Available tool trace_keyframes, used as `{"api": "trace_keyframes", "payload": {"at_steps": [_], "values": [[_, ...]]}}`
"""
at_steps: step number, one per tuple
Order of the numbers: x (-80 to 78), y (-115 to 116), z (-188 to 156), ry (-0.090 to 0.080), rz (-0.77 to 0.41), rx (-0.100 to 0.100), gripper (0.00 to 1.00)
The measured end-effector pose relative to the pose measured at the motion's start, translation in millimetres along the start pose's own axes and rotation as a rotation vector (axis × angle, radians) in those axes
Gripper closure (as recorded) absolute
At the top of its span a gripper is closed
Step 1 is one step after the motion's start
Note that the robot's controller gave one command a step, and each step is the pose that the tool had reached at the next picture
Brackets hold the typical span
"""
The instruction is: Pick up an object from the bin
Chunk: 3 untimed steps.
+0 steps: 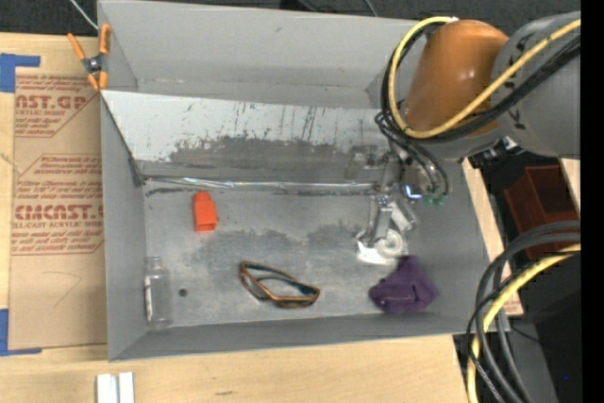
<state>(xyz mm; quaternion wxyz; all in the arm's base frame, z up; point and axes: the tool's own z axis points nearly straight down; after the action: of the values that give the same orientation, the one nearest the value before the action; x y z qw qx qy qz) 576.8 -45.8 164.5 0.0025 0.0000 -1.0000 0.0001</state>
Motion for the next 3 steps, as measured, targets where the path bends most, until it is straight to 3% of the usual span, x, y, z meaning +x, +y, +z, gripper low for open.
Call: {"api": "trace_keyframes", "payload": {"at_steps": [1,2,3], "values": [[-1.3,0,-5,-0.007,-0.001,0.001,0.0],[39.9,-89,96,0.001,0.108,-0.001,0.0],[32.7,-81,35,-0.011,0.069,0.001,0.0]]}}
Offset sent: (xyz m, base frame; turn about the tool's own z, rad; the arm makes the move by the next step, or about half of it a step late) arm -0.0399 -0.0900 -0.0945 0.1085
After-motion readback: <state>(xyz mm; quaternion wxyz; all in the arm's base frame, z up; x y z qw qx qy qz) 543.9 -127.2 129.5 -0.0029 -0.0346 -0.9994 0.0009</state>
